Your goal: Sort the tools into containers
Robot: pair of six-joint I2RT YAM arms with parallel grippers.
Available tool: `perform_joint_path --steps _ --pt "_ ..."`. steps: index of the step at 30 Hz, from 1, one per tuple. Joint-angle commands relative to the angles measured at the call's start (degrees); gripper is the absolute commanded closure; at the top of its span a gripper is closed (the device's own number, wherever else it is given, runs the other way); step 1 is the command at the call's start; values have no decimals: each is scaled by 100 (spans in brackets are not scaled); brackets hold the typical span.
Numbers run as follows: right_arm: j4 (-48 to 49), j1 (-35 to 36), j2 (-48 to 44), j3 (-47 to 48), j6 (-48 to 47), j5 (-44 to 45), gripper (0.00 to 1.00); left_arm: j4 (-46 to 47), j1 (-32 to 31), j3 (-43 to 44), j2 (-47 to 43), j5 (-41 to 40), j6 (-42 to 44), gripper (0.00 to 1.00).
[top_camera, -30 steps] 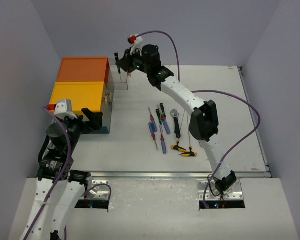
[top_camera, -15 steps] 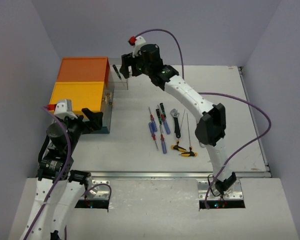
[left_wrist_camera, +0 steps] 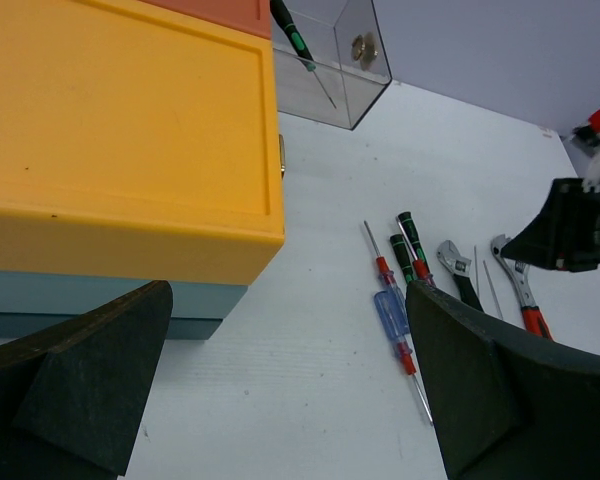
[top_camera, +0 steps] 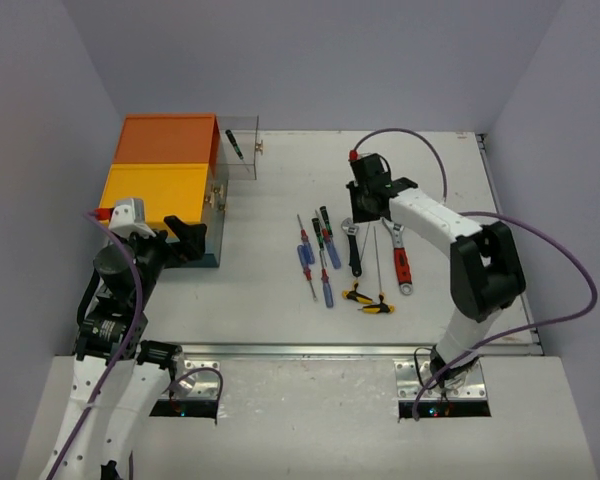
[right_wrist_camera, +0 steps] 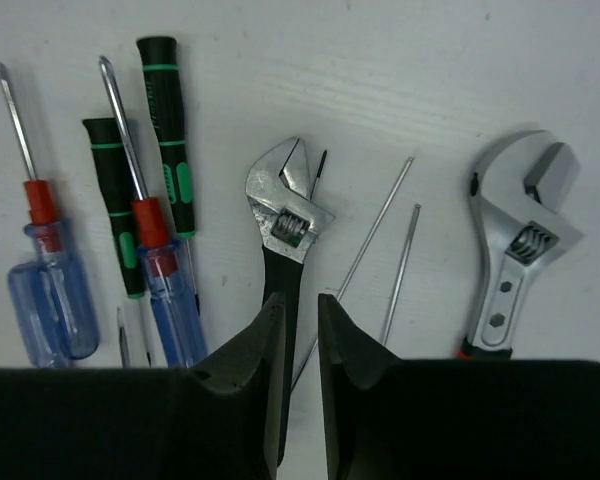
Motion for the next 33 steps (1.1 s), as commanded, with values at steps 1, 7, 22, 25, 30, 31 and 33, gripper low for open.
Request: perform_joint_path --steps 1,7,22,25,30,31,33 --pt "11 -15 381 103 157 325 83 251 -55 -4 -28 -22 -13 0" --pt "417 -60 369 -777 469 100 84 269 -55 -5 9 23 -13 0" --pt "1020 -60 294 -1188 754 -1141 78 277 -55 -4 91 53 4 0" --pt "1005 -49 322 -1128 793 -1287 78 277 -55 -4 89 53 4 0" --pt "1011 11 357 -1084 861 -1353 77 286 -55 -4 65 53 4 0" --pt "991 50 347 -1074 881 -1265 77 286 -55 -4 65 53 4 0" --pt "979 110 305 -1068 917 -1162 77 277 -55 -4 63 53 4 0"
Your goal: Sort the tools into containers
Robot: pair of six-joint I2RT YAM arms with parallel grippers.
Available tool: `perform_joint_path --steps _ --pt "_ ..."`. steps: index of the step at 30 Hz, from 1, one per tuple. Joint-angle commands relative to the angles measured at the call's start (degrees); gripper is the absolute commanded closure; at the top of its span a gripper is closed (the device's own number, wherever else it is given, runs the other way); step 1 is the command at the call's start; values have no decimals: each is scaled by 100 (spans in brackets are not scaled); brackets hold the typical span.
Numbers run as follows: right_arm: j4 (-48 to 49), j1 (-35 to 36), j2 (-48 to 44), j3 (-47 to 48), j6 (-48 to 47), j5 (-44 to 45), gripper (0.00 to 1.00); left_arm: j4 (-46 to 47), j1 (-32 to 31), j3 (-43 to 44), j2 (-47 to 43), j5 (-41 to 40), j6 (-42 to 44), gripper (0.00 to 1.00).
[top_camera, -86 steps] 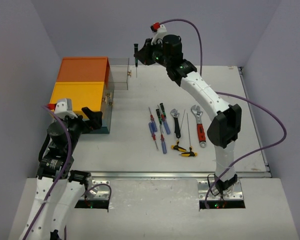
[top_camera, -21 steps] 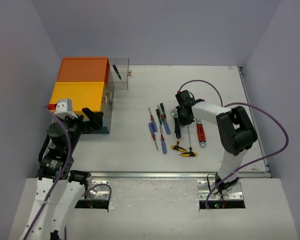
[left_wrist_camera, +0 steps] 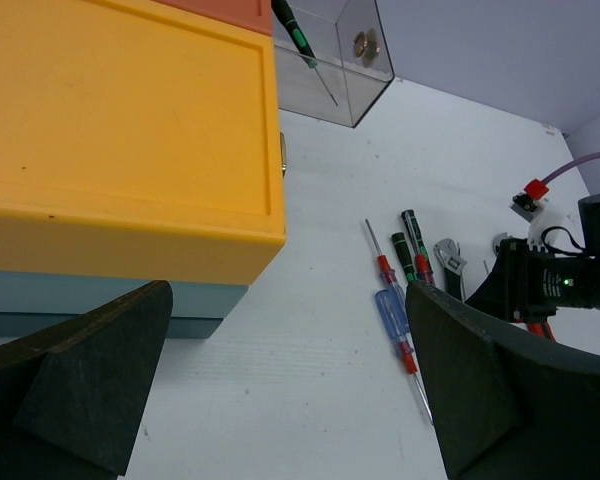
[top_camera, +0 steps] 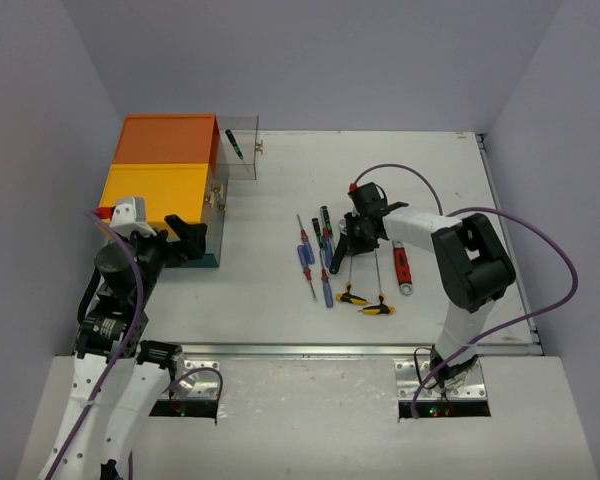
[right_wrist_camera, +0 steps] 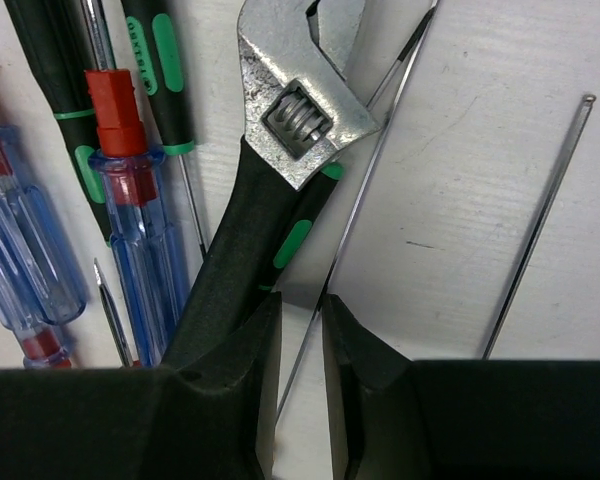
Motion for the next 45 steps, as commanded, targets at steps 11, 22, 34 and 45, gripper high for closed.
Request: perform_joint_path --steps 11,22,34,45 --pt "420 253 -652 -33 623 708 81 270 -55 -12 -44 51 4 0" --pt "768 297 -731 -443 1081 1069 87 271 -56 -13 -62 51 4 0" --pt "872 322 -134 -49 1253 651 86 279 -55 -13 -54 51 12 0" --pt "923 385 15 45 1363 553 80 280 -55 -13 -59 51 13 0"
